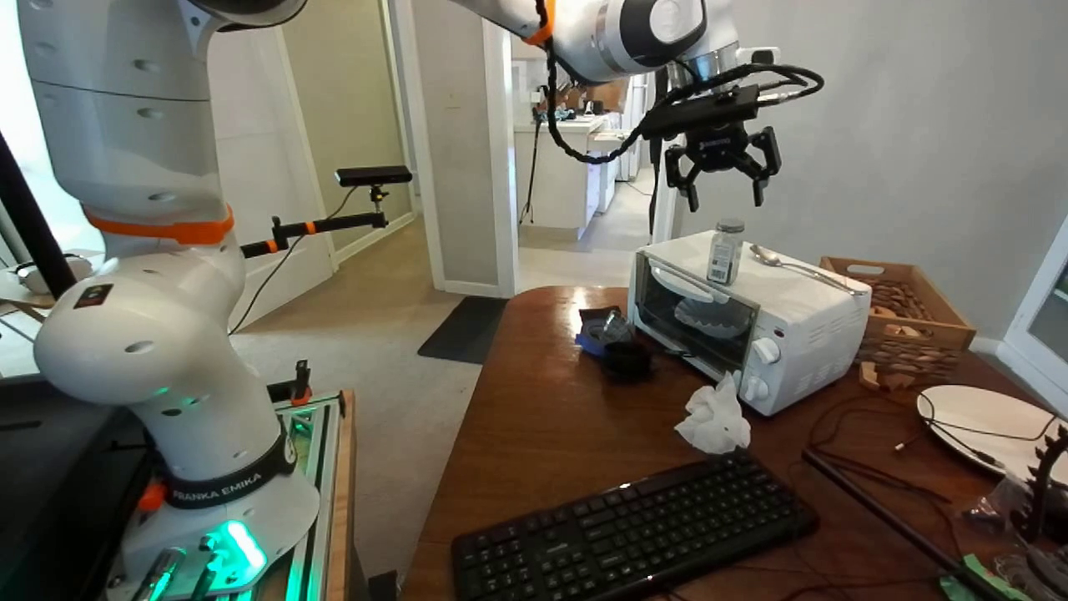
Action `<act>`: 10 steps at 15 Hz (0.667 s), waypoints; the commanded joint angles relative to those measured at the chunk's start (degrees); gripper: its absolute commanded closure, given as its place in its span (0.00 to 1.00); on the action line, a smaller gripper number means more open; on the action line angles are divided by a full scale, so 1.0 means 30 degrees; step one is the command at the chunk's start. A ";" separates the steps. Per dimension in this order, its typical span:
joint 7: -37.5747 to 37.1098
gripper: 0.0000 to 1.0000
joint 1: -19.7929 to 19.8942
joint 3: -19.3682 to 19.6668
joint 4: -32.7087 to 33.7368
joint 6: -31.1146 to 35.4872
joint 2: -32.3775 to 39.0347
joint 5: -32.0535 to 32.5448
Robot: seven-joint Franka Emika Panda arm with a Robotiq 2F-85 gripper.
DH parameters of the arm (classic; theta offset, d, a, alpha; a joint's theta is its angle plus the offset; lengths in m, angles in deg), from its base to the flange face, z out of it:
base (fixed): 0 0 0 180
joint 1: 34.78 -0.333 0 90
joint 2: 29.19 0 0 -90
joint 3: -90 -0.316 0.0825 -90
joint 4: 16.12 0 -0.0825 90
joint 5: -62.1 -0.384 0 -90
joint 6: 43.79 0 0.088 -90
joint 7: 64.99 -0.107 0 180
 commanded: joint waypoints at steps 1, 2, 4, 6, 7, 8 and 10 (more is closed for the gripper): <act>0.1073 0.00 0.0269 -0.0297 0.2005 -0.1003 0.1454 -0.2050; 0.0996 0.00 0.0306 -0.0249 0.2430 -0.1249 0.1763 -0.2231; 0.0806 0.00 0.0430 -0.0156 0.3194 -0.1671 0.2478 -0.2265; 0.0878 0.00 0.0567 -0.0212 0.4058 -0.2593 0.3338 -0.2373; 0.0910 0.00 0.0630 -0.0258 0.4458 -0.2979 0.3719 -0.2430; 0.0873 0.00 0.0651 -0.0282 0.4787 -0.3261 0.4036 -0.2378; 0.0769 0.00 0.0653 -0.0314 0.5348 -0.3646 0.4578 -0.2252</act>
